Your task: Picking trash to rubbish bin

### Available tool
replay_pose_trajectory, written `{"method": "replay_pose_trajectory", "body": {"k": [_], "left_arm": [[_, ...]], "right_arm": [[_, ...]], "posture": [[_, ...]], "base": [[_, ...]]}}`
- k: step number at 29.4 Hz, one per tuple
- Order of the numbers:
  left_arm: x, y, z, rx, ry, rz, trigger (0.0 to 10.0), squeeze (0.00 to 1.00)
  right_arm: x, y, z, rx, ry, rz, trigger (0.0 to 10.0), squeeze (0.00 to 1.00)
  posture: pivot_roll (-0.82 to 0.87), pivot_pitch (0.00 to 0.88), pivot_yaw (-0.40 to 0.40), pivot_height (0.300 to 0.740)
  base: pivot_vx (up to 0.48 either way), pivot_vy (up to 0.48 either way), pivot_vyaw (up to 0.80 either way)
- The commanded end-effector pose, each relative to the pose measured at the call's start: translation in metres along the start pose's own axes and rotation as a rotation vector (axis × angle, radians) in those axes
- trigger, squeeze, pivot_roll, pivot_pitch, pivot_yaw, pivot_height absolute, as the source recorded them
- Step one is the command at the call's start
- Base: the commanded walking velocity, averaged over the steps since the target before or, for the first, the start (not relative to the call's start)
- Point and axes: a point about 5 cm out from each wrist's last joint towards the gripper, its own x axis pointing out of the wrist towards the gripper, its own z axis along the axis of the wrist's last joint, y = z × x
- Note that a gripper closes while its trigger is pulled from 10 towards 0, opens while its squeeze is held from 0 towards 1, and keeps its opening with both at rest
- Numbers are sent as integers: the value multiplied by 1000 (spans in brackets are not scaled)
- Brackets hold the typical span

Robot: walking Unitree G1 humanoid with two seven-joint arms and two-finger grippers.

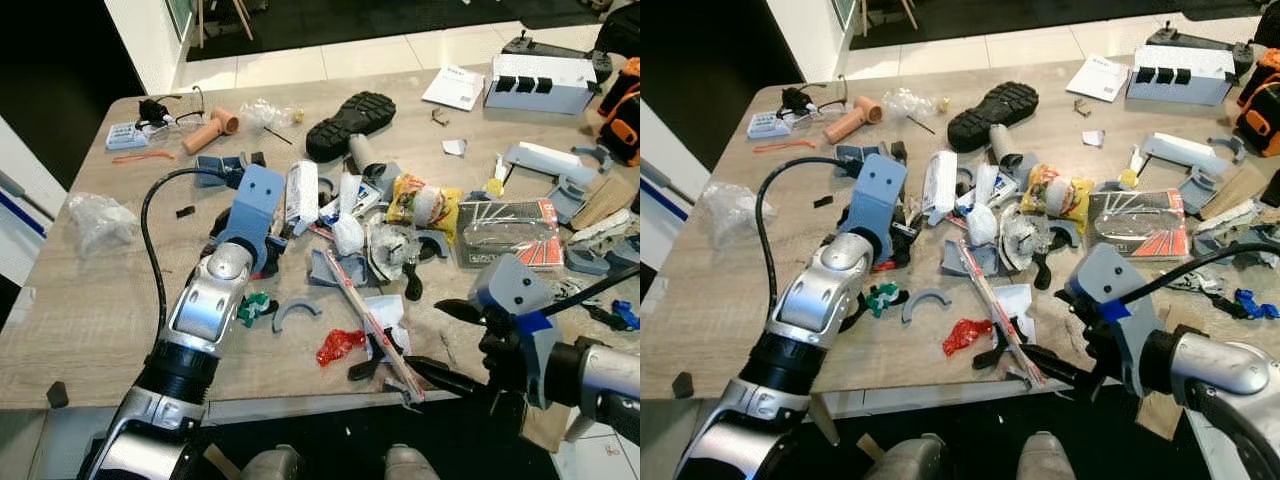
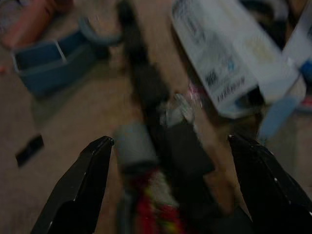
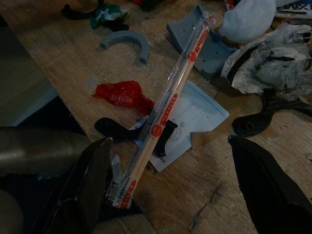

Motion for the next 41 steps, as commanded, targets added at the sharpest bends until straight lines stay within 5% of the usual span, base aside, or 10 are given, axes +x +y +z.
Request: {"method": "replay_pose_trajectory", "body": {"k": [1, 11, 12, 13, 14, 30, 36, 41], "left_arm": [[-2, -3, -10, 8, 46, 7, 10000, 0], [-8, -24, -41, -27, 198, -70, 10000, 0], [-9, -25, -42, -30, 203, -73, 5765, 0], [-9, -25, -43, -31, 204, -75, 4431, 0], [-9, -26, -43, -32, 204, -76, 0, 0], [-5, -12, -33, -3, 154, -71, 0, 0], [-4, -5, -13, -43, 34, -89, 0, 0], [-5, 7, 25, -188, -168, -189, 0, 0]], "right_arm": [[1, 7, 4, -17, -8, 40, 10000, 0], [1, 6, 4, -19, -5, 29, 10000, 0], [0, 6, 4, -19, -5, 28, 10000, 0], [0, 6, 4, -19, -6, 27, 10000, 0], [0, 6, 4, -20, -6, 25, 10000, 0], [6, -2, 6, -36, -15, 22, 10000, 0], [10, -7, 8, -48, -24, 22, 10000, 0], [14, -15, 13, -60, -49, 11, 10000, 0]], "posture": [[-219, 129, 111, 740], [-223, 131, 114, 740], [-223, 131, 114, 740], [-223, 131, 114, 740], [-223, 131, 114, 740], [-215, 96, 100, 740], [-212, 75, 89, 740], [-203, 37, 75, 740]], "base": [[0, 0, 0], [0, 0, 0], [0, 0, 0], [0, 0, 0], [0, 0, 0], [0, 0, 0], [0, 0, 0], [0, 0, 0]]}}
